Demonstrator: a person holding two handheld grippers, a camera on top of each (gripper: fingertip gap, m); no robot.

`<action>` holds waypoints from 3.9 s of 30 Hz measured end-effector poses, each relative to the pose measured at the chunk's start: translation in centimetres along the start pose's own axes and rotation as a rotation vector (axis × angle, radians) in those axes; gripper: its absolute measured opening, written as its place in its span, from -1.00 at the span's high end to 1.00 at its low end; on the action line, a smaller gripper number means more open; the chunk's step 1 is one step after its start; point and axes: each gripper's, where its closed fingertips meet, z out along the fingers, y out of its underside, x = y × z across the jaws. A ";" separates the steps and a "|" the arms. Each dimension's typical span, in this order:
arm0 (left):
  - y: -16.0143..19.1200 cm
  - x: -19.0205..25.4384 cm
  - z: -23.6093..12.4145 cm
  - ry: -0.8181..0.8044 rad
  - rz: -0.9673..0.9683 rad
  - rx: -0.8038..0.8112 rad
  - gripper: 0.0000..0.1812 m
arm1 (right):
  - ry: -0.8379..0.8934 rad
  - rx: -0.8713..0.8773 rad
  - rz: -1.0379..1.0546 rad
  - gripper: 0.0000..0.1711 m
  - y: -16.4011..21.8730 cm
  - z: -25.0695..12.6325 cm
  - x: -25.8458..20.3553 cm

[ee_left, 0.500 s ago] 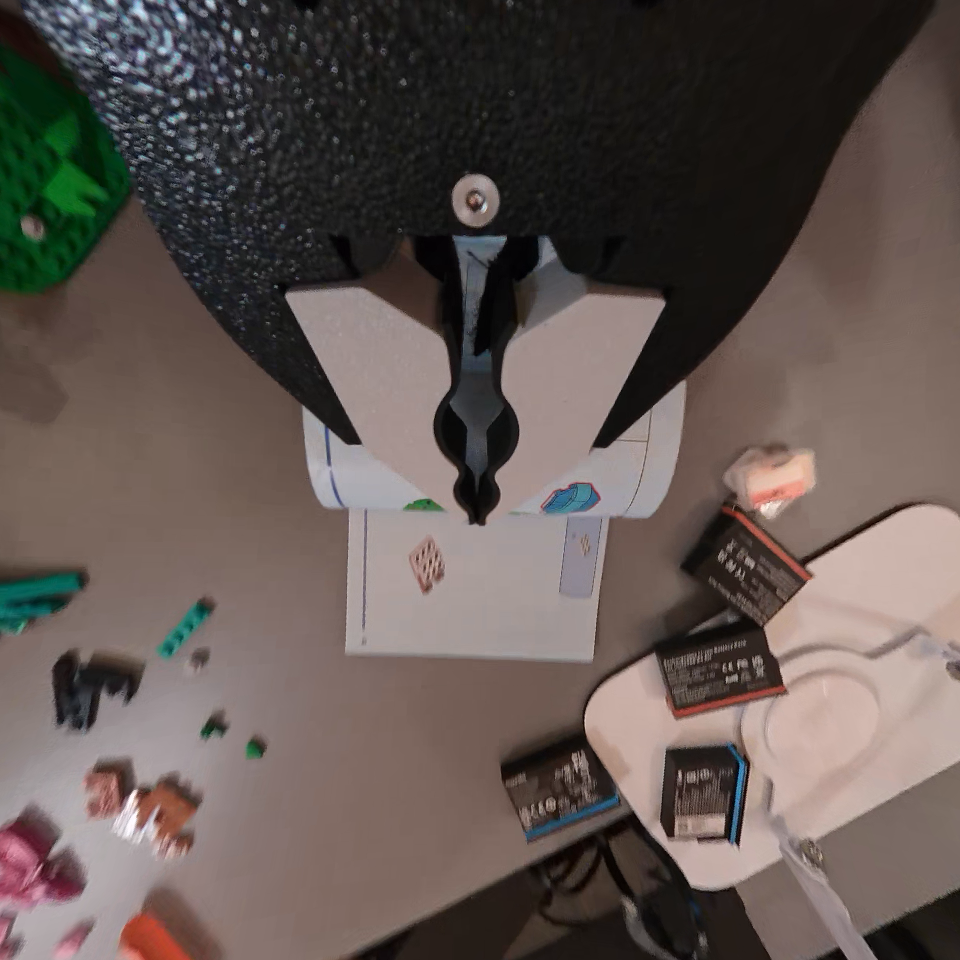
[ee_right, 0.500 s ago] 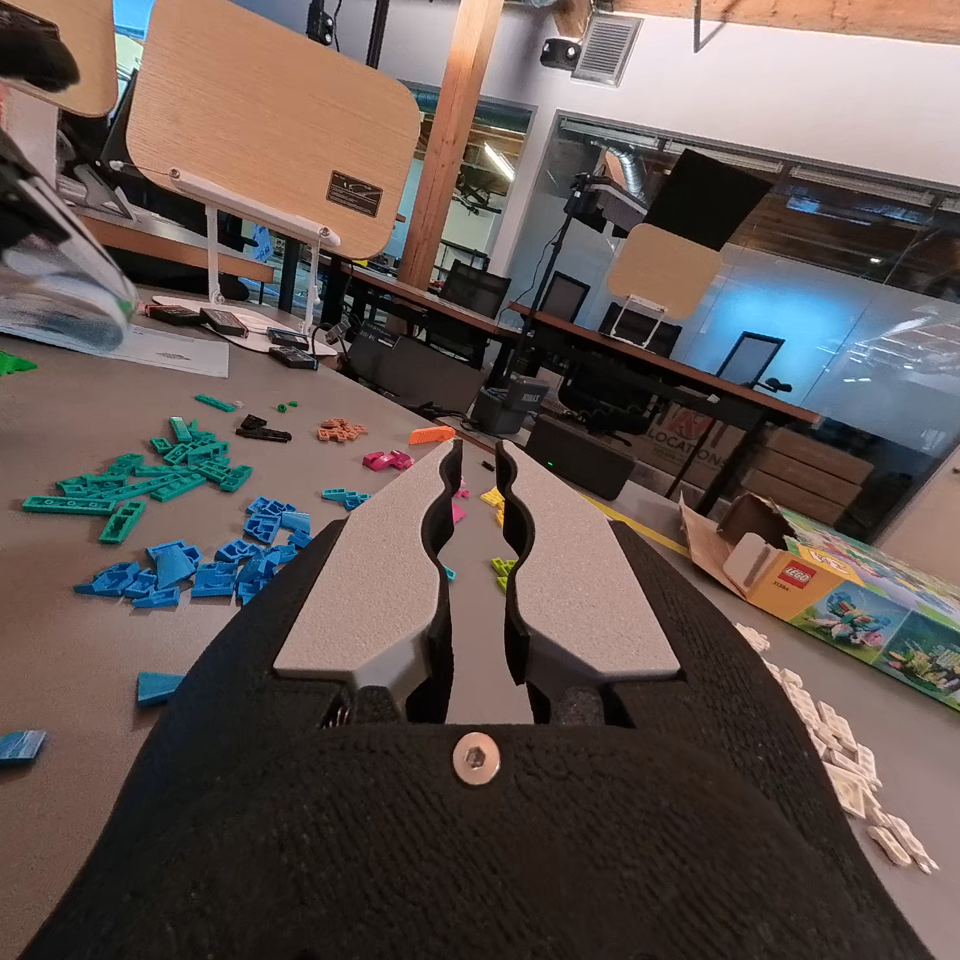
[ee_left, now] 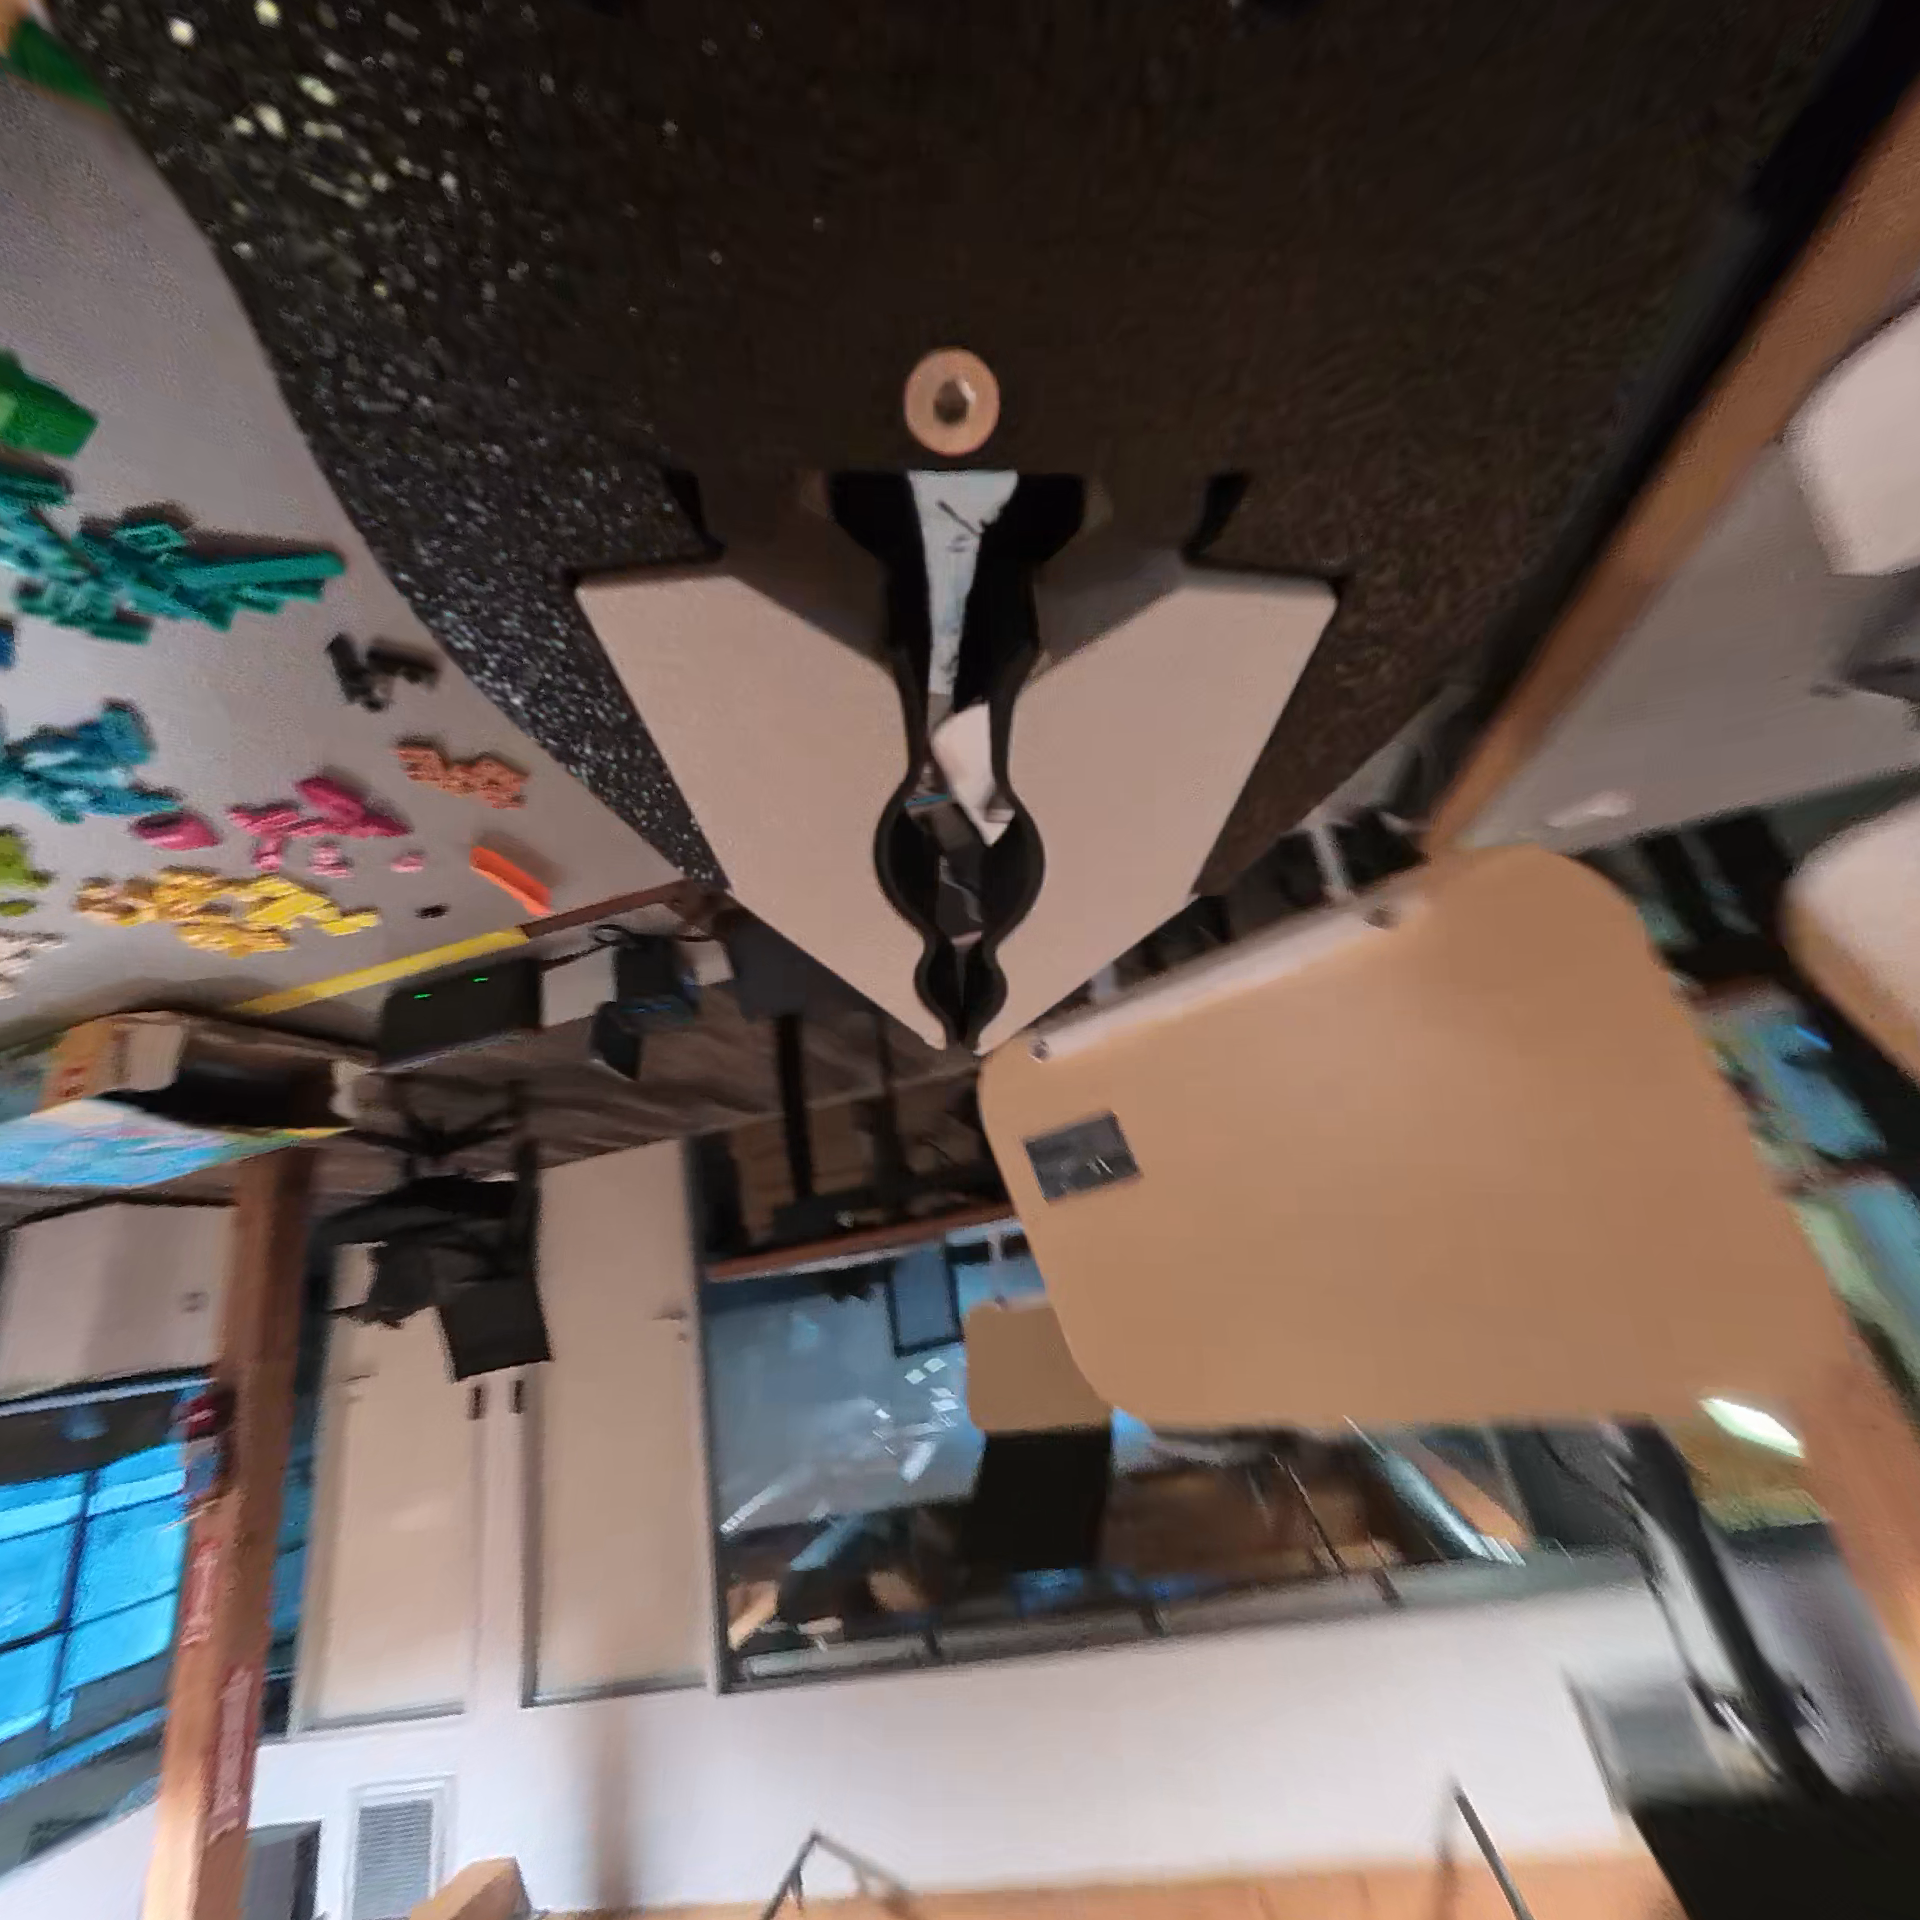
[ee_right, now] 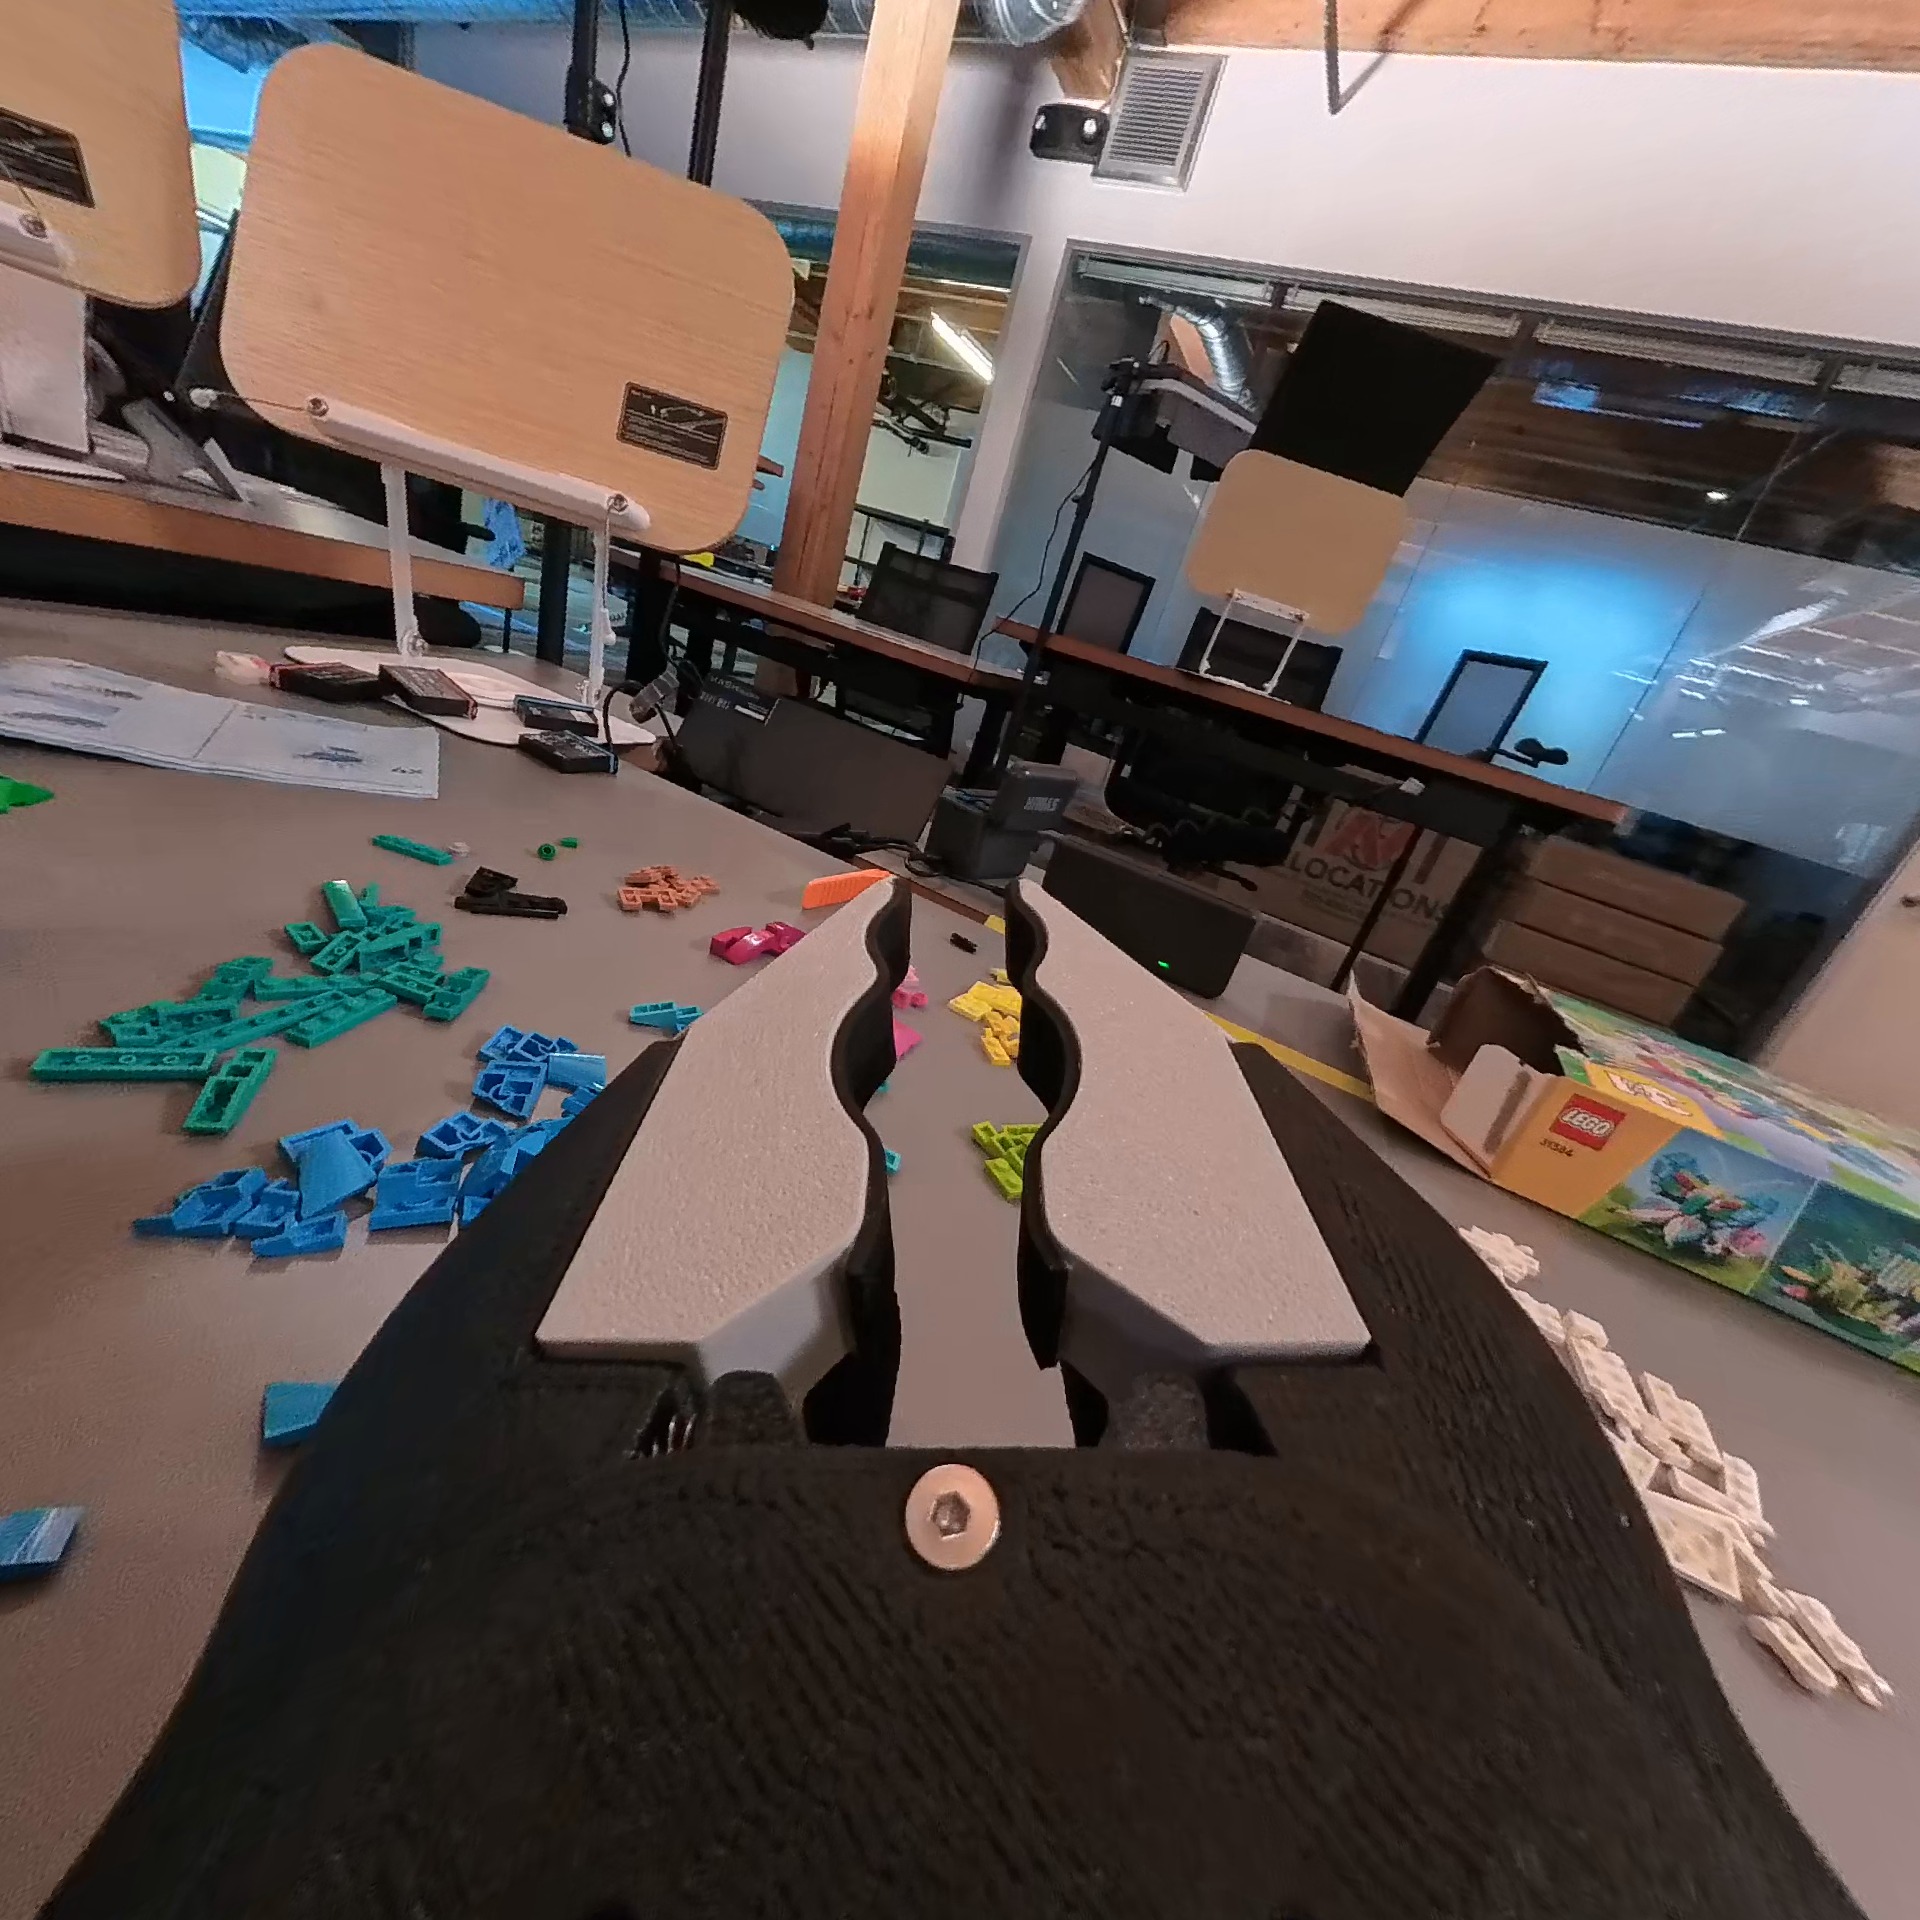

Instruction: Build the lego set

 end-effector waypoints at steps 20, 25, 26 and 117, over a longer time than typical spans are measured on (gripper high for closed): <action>1.8 14.4 -10.6 -0.115 0.020 0.075 1.00 | 0.006 0.023 -0.007 0.81 -0.5 -0.3 0.0; 5.0 17.7 -11.4 -0.041 -0.024 -0.036 1.00 | -0.014 0.024 -0.109 0.81 -1.3 -1.7 -1.1; 5.7 18.1 -11.5 -0.035 -0.042 -0.058 1.00 | -0.011 0.027 -0.150 0.81 -1.6 -2.1 -1.1; 2.8 34.7 -9.6 0.634 0.030 0.169 1.00 | 0.020 -0.714 0.136 0.83 9.8 3.8 9.4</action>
